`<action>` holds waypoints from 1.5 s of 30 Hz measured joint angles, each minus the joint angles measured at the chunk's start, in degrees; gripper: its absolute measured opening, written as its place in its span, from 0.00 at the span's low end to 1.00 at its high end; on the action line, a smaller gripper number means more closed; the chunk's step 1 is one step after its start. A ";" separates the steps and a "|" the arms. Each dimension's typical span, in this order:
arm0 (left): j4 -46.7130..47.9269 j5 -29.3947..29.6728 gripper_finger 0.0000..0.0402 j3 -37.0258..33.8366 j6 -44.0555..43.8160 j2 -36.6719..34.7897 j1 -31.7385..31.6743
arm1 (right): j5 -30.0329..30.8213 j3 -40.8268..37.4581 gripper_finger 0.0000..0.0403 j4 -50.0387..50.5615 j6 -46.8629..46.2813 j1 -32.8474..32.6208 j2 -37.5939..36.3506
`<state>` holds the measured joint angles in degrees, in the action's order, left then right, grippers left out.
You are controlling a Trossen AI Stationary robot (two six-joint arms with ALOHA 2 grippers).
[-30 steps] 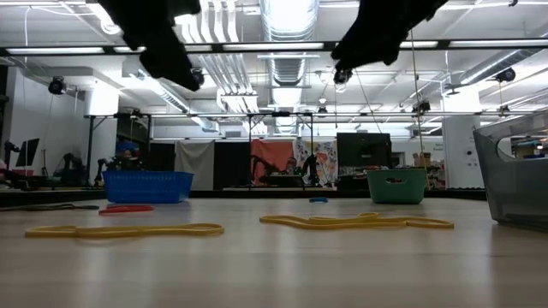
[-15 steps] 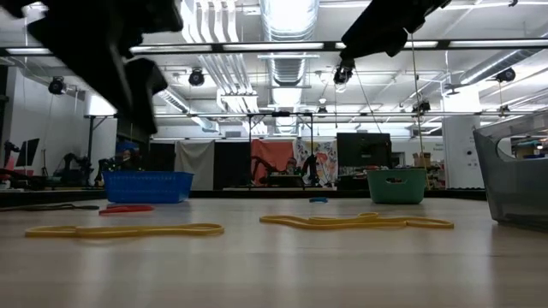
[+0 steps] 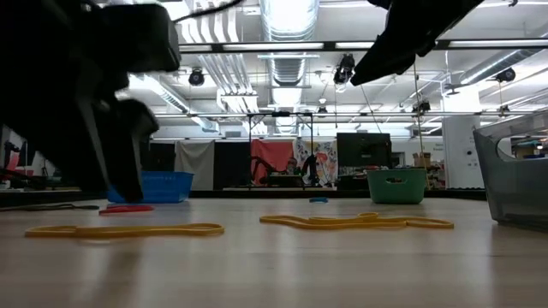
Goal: Sort rubber bands into baskets
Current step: Put the bottom left yellow rubber band into the left blue bin
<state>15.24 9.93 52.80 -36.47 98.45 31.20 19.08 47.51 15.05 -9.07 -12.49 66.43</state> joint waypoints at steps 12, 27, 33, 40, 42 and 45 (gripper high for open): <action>-0.78 2.82 0.44 0.37 0.32 7.69 0.81 | -0.14 -0.05 0.54 -0.36 0.96 0.00 0.00; -1.17 4.52 0.00 0.02 0.90 5.18 1.10 | -0.11 -0.05 0.54 -0.48 1.11 -0.01 0.00; 1.41 10.03 0.00 -0.26 5.62 -2.05 1.22 | -0.10 -0.05 0.54 -0.44 1.03 0.00 0.02; 3.42 20.76 0.00 -0.11 11.40 -11.94 0.96 | -0.10 -0.06 0.54 -0.68 0.78 0.00 0.04; 6.24 25.72 0.00 -0.11 11.76 -14.72 0.38 | -0.09 -0.06 0.54 -0.84 0.76 0.00 0.04; 9.98 31.96 0.00 -0.11 12.26 -19.36 -1.15 | -0.07 -0.07 0.54 -0.90 0.77 0.00 0.04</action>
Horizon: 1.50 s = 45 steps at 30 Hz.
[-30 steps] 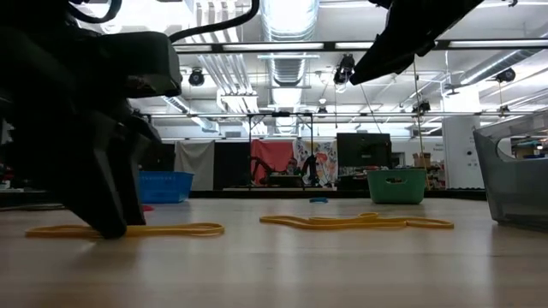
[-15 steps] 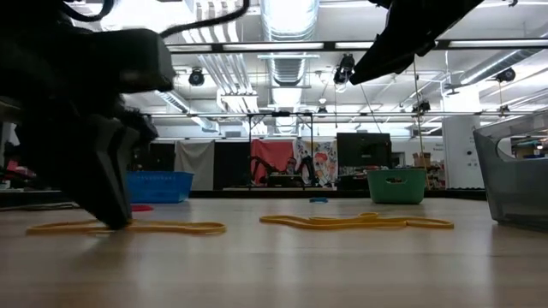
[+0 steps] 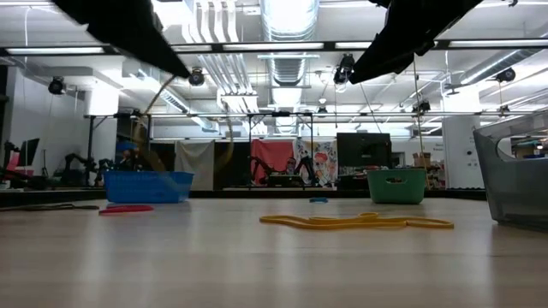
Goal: Sort rubber bands into baskets
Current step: Put the bottom left yellow rubber band into the left blue bin
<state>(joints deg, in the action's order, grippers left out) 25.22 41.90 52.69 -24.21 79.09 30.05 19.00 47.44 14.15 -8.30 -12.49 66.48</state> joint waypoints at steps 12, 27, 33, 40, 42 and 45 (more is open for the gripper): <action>20.66 8.31 0.00 0.03 6.26 -14.67 -18.83 | 0.48 0.00 0.54 -0.37 -0.02 0.02 0.02; 28.27 -1.97 0.00 -1.40 14.94 -13.30 -48.59 | 0.50 0.00 0.54 -1.66 0.12 0.02 0.07; 27.04 -4.95 0.00 -1.81 16.06 -11.00 -49.95 | 0.50 0.00 0.54 -1.64 -0.19 0.02 0.07; 24.03 -7.35 0.00 -1.84 17.03 -7.66 -50.06 | 0.50 0.00 0.54 -1.66 -1.08 0.04 0.07; 23.16 -6.27 0.01 -1.84 17.01 -6.71 -50.08 | 0.50 0.00 0.54 -1.66 -1.13 0.02 0.07; 22.44 -6.17 0.07 -1.84 17.36 -5.45 -50.19 | 0.50 0.00 0.54 -1.66 -1.24 0.04 0.07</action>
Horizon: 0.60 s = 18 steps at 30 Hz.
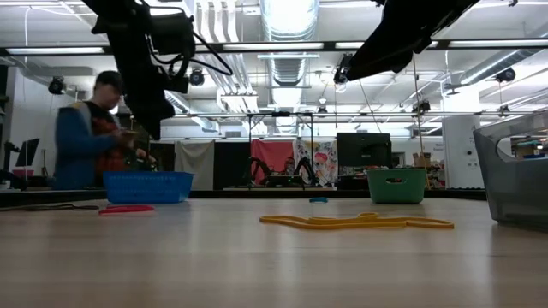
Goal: Sort rubber bands into baskets
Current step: Put the bottom left yellow rubber band into the left blue bin, then put the blue rubber band into the orange bin
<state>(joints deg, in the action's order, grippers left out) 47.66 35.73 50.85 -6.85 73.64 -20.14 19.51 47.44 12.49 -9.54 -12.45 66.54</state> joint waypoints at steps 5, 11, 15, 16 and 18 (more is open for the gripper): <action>-0.07 0.02 0.19 0.00 -0.26 1.23 -0.02 | 0.00 0.00 0.54 -0.02 -0.54 0.00 0.00; 0.06 -3.67 0.29 0.00 -4.77 0.30 1.85 | 0.00 0.00 0.54 -1.10 -1.40 0.01 0.00; -0.10 -5.46 0.30 0.00 -9.54 -0.07 7.14 | 0.02 0.00 0.54 -1.07 -2.71 0.09 0.00; -0.23 -5.49 0.30 0.00 -10.32 -0.14 8.96 | 0.02 0.00 0.54 -1.07 -3.04 0.09 0.00; -0.92 -5.68 0.29 0.00 -11.74 -0.16 12.91 | 0.23 0.00 0.54 -1.07 -3.73 0.09 0.00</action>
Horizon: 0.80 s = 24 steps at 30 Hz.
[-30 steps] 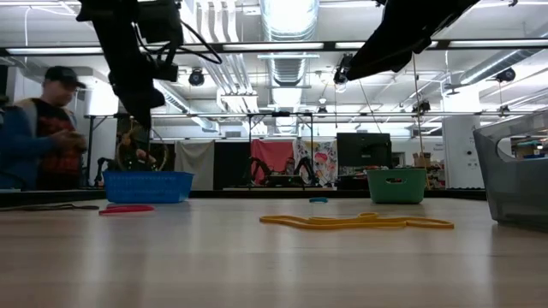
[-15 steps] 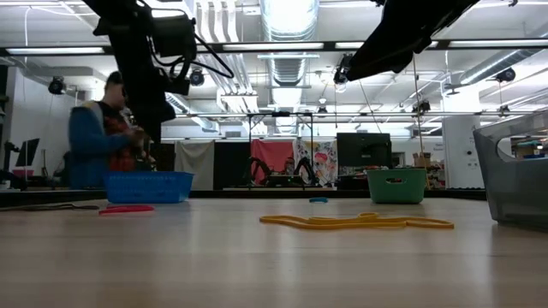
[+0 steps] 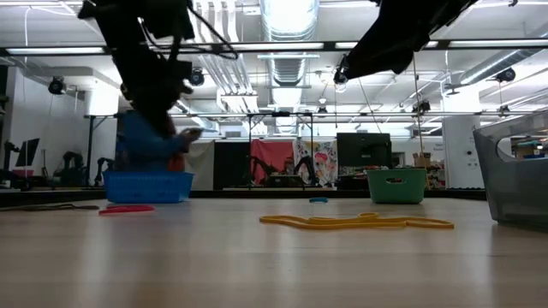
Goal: Sort rubber bands into baskets
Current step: Put the blue rubber band into the orange bin
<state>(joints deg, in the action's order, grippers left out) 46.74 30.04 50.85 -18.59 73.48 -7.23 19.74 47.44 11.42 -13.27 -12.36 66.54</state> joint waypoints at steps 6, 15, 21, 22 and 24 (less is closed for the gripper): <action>-0.66 -4.08 0.29 0.00 -3.47 0.49 11.30 | 2.81 0.00 0.54 0.32 -1.15 0.00 0.00; -0.77 -10.05 0.29 0.00 -11.85 0.54 22.71 | 2.88 -0.56 0.54 0.23 -1.35 0.02 0.00; -0.79 -10.06 0.29 0.00 -22.13 0.54 24.80 | 2.92 -2.32 0.54 0.32 -3.68 0.02 0.00; -0.78 -10.06 0.29 0.00 -23.51 0.54 24.85 | 2.92 -2.57 0.54 0.33 -3.93 0.02 0.00; -0.77 -10.08 0.29 0.00 -25.17 0.54 24.86 | 2.92 -2.88 0.54 0.35 -4.40 0.02 0.00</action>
<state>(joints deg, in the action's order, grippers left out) 45.98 19.97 50.85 -43.76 74.02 17.63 22.65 44.56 11.77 -17.67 -12.34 66.54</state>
